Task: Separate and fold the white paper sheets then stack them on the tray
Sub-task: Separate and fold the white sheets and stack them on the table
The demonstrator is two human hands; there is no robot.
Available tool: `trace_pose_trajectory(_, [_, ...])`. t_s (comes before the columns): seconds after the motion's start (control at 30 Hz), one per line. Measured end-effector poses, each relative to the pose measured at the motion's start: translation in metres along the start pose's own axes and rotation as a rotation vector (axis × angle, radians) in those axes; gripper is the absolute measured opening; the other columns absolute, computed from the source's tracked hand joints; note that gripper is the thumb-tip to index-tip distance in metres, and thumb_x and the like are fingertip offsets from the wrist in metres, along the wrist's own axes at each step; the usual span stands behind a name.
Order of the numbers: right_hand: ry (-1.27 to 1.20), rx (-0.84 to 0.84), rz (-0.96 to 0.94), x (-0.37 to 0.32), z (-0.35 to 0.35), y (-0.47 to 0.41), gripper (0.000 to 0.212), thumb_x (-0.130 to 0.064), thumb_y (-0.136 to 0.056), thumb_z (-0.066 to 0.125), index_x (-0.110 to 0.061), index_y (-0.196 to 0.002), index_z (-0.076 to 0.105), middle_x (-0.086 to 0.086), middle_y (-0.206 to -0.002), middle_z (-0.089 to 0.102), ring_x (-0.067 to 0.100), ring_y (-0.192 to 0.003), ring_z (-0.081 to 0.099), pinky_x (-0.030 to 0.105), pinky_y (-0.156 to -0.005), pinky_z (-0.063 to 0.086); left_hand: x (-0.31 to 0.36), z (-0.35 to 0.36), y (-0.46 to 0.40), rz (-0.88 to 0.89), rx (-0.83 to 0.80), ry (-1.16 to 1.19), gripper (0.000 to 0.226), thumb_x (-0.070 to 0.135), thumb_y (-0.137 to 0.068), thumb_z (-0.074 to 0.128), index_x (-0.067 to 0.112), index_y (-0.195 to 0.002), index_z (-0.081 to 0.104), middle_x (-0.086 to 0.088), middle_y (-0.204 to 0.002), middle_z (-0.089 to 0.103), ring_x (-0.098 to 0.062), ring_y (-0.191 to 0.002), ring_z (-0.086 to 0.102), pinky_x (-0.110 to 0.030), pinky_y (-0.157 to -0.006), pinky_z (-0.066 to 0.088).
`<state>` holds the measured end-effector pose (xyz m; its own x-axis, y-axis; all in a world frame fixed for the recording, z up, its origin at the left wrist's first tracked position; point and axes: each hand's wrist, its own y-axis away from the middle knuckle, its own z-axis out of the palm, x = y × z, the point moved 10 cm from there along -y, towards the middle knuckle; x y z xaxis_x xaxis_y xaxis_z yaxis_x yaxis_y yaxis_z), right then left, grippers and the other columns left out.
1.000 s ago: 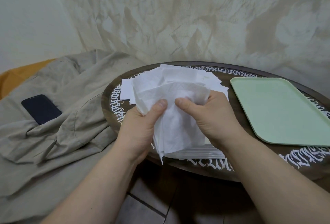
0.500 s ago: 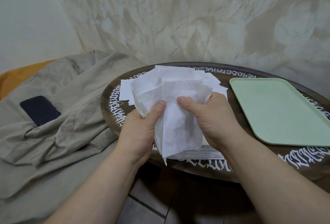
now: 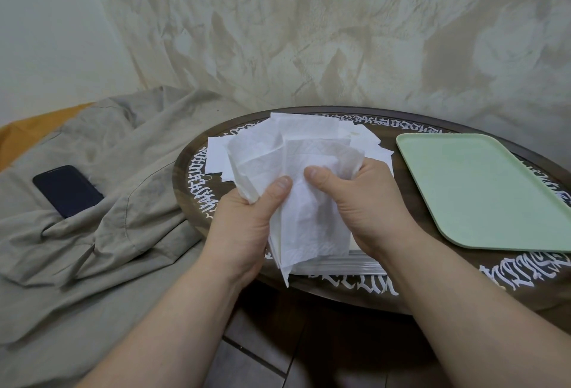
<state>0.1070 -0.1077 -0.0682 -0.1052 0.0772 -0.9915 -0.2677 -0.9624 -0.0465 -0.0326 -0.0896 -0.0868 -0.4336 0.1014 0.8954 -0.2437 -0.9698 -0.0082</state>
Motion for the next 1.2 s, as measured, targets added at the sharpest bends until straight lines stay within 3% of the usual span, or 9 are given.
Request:
trace_pose_trajectory(0.27, [0.062, 0.033, -0.035, -0.003, -0.001, 0.000, 0.006, -0.010, -0.082, 0.074, -0.015, -0.086, 0.072, 0.003, -0.087, 0.075, 0.020, -0.084, 0.072, 0.047, -0.083, 0.058, 0.001, -0.004, -0.001, 0.020, 0.025, -0.056, 0.021, 0.012, -0.080, 0.064, 0.011, -0.100, 0.071, -0.009, -0.100, 0.076, -0.024, -0.093, 0.073, -0.032, -0.076, 0.061])
trace_pose_trajectory(0.37, [0.523, 0.180, -0.318, -0.033, -0.012, 0.002, 0.020, -0.025, -0.080, 0.075, -0.026, -0.097, 0.065, -0.012, -0.101, 0.065, 0.011, -0.097, 0.061, 0.030, -0.089, 0.050, 0.005, -0.011, -0.002, 0.036, 0.046, -0.141, 0.015, 0.009, -0.087, 0.062, 0.010, -0.098, 0.072, -0.009, -0.097, 0.077, -0.025, -0.091, 0.074, -0.034, -0.077, 0.061])
trace_pose_trajectory(0.47, [0.793, 0.172, -0.628, -0.061, -0.001, 0.012, 0.030, -0.030, -0.079, 0.067, -0.025, -0.109, 0.066, -0.013, -0.105, 0.056, 0.014, -0.103, 0.047, 0.006, -0.090, 0.030, 0.010, -0.015, -0.002, 0.065, 0.029, -0.231, 0.013, 0.013, -0.082, 0.065, 0.015, -0.091, 0.074, -0.006, -0.094, 0.077, -0.022, -0.089, 0.074, -0.033, -0.077, 0.061])
trace_pose_trajectory(0.53, [0.871, 0.115, -0.687, -0.060, 0.007, 0.013, 0.027, -0.029, -0.078, 0.064, -0.023, -0.104, 0.069, -0.011, -0.100, 0.059, 0.016, -0.103, 0.043, 0.002, -0.090, 0.024, 0.013, -0.016, -0.001, 0.079, 0.017, -0.270, 0.012, 0.013, -0.081, 0.066, 0.016, -0.087, 0.075, -0.005, -0.092, 0.077, -0.020, -0.087, 0.074, -0.031, -0.075, 0.061])
trace_pose_trajectory(0.7, [0.878, 0.090, -0.755, -0.064, 0.012, 0.017, 0.004, -0.024, -0.076, 0.067, -0.021, -0.078, 0.066, -0.011, -0.082, 0.060, 0.017, -0.092, 0.047, 0.009, -0.083, 0.031, 0.014, -0.019, -0.001, 0.085, 0.035, -0.280, 0.010, 0.010, -0.084, 0.065, 0.015, -0.084, 0.074, -0.003, -0.085, 0.077, -0.016, -0.080, 0.074, -0.028, -0.069, 0.060])
trace_pose_trajectory(0.8, [0.828, 0.017, -0.643, -0.059, 0.011, 0.014, 0.006, -0.026, -0.079, 0.071, -0.023, -0.079, 0.065, -0.015, -0.078, 0.060, 0.012, -0.087, 0.050, 0.011, -0.077, 0.035, 0.012, -0.020, -0.002, 0.056, 0.035, -0.230, 0.011, 0.011, -0.082, 0.064, 0.011, -0.090, 0.072, -0.004, -0.086, 0.077, -0.017, -0.080, 0.074, -0.028, -0.067, 0.060])
trace_pose_trajectory(0.93, [0.696, -0.124, -0.355, -0.035, 0.005, 0.003, 0.007, -0.020, -0.083, 0.070, -0.016, -0.077, 0.068, 0.001, -0.071, 0.065, 0.017, -0.069, 0.055, 0.031, -0.064, 0.044, 0.008, -0.017, -0.002, 0.000, 0.009, -0.112, 0.026, 0.019, -0.075, 0.064, 0.009, -0.098, 0.070, -0.010, -0.094, 0.076, -0.023, -0.084, 0.074, -0.032, -0.063, 0.060])
trace_pose_trajectory(1.07, [0.524, -0.179, -0.321, -0.039, 0.001, 0.007, 0.013, -0.005, -0.075, 0.060, -0.012, -0.064, 0.060, -0.009, -0.056, 0.051, 0.005, -0.055, 0.042, 0.017, -0.051, 0.034, 0.004, -0.019, -0.003, -0.063, 0.017, -0.032, 0.033, 0.024, -0.075, 0.063, 0.008, -0.103, 0.068, -0.013, -0.095, 0.075, -0.026, -0.079, 0.073, -0.031, -0.050, 0.056])
trace_pose_trajectory(1.2, [0.586, -0.268, -0.273, -0.031, 0.015, 0.011, 0.014, -0.001, -0.076, 0.057, -0.012, -0.070, 0.065, -0.001, -0.064, 0.061, 0.004, -0.061, 0.051, 0.015, -0.056, 0.039, 0.005, -0.022, -0.006, -0.038, 0.032, -0.057, 0.029, 0.022, -0.077, 0.067, 0.009, -0.102, 0.068, -0.011, -0.099, 0.075, -0.025, -0.089, 0.072, -0.039, -0.077, 0.060])
